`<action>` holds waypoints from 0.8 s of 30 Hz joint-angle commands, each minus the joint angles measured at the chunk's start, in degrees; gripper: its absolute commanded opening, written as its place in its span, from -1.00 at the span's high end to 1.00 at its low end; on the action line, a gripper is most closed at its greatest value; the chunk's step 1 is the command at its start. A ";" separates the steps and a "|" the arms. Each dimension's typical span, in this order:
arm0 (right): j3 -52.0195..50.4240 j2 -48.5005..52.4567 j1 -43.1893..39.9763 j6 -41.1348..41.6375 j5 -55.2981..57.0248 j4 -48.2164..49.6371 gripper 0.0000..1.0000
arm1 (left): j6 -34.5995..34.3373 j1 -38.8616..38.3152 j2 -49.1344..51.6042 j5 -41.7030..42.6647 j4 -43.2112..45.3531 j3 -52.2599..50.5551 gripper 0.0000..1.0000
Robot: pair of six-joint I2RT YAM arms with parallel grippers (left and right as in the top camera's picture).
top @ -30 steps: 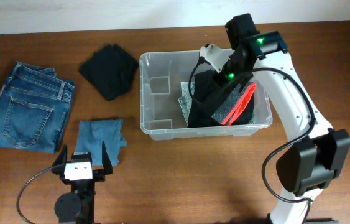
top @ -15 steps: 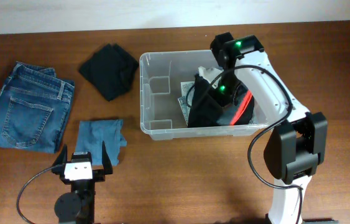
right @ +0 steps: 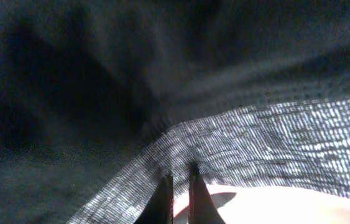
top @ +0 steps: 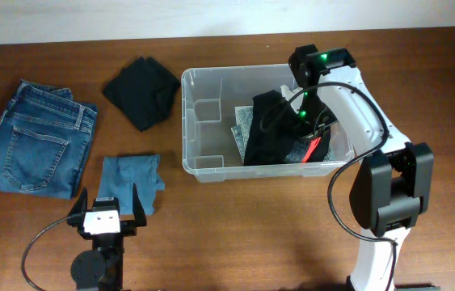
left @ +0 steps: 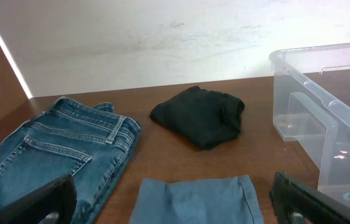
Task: Pack container
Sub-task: 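Open the right gripper and press the black garment flat in the bin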
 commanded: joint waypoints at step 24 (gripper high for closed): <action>-3.45 -5.14 7.50 6.95 -8.94 6.67 0.92 | 0.55 0.09 -0.22 0.61 -0.11 -0.26 -0.99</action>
